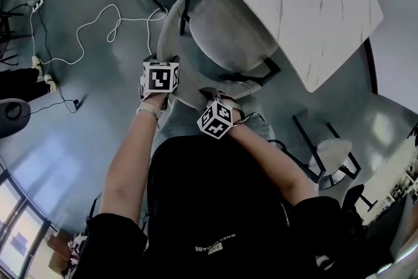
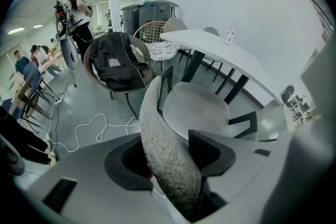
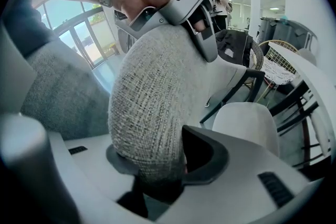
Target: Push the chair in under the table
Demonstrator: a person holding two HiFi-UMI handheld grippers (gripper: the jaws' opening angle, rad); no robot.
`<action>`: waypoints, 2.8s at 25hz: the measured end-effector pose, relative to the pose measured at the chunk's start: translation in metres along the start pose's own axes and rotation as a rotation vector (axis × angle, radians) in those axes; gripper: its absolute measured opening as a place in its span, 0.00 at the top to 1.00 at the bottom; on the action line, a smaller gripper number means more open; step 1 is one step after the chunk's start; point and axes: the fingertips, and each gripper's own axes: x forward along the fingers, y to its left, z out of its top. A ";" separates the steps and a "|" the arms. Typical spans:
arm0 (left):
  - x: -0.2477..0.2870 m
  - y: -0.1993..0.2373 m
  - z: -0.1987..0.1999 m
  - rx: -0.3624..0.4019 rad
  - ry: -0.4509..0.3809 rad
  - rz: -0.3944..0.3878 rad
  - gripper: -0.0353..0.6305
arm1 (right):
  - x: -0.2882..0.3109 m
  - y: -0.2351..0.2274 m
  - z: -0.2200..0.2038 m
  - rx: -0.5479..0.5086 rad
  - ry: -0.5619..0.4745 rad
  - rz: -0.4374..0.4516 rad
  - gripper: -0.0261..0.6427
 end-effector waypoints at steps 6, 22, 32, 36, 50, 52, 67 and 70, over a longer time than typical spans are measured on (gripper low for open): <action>0.000 0.001 0.000 -0.010 0.003 0.004 0.63 | -0.001 -0.003 0.000 -0.016 -0.006 -0.018 0.70; 0.004 0.007 0.011 0.020 0.005 0.000 0.63 | 0.003 -0.010 0.010 -0.010 -0.027 -0.032 0.70; 0.002 0.004 0.015 -0.023 -0.041 -0.054 0.60 | 0.000 -0.006 0.010 0.030 0.011 0.029 0.67; -0.003 0.005 0.014 -0.052 -0.049 -0.058 0.59 | -0.008 -0.005 0.008 0.058 0.057 0.042 0.67; -0.142 -0.035 0.037 -0.097 -0.395 -0.172 0.72 | -0.145 -0.031 0.102 0.395 -0.298 0.152 0.68; -0.172 -0.042 0.050 -0.104 -0.473 -0.187 0.80 | -0.178 -0.047 0.119 0.435 -0.391 0.134 0.69; -0.343 -0.109 0.140 -0.074 -0.926 -0.386 0.94 | -0.375 -0.088 0.194 0.277 -0.911 -0.068 0.91; -0.356 -0.123 0.143 -0.032 -0.952 -0.407 0.94 | -0.402 -0.087 0.208 0.207 -0.968 -0.108 0.91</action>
